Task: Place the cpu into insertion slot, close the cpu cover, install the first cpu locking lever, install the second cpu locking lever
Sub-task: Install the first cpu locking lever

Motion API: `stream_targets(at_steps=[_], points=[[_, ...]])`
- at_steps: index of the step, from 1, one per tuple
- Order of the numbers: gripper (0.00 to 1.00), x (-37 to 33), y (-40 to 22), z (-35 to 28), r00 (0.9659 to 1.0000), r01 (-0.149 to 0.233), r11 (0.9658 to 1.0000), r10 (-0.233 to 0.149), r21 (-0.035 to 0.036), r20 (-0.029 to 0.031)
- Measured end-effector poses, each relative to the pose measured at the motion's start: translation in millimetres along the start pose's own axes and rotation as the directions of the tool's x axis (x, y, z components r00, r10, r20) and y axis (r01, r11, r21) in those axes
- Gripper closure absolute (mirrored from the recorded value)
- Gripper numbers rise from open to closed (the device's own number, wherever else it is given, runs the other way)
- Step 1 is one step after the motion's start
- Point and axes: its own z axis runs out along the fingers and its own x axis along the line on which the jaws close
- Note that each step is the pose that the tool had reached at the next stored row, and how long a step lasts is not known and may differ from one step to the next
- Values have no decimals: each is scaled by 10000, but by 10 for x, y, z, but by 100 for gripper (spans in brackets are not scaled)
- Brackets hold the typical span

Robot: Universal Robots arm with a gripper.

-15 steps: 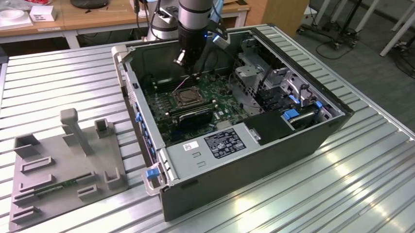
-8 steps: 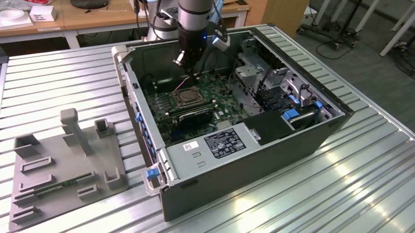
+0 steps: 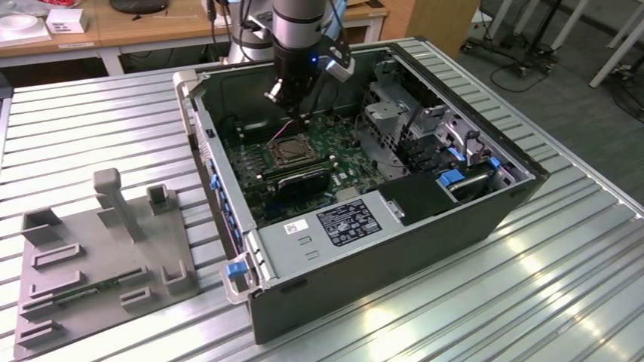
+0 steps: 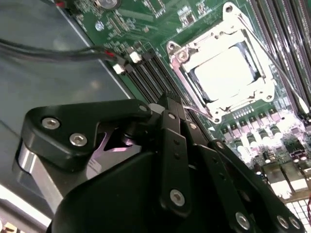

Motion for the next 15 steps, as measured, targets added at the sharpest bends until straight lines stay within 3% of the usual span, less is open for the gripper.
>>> stream_targets(at_steps=[5,9,12,15], points=[[89,46,21,-2,10000,0,10000,0,54,-23],[89,46,21,0,9983,-587,9982,586,134,44],[89,46,21,2,9936,-1125,9934,1123,203,110],[89,46,21,5,9865,-1632,9862,1628,269,176]])
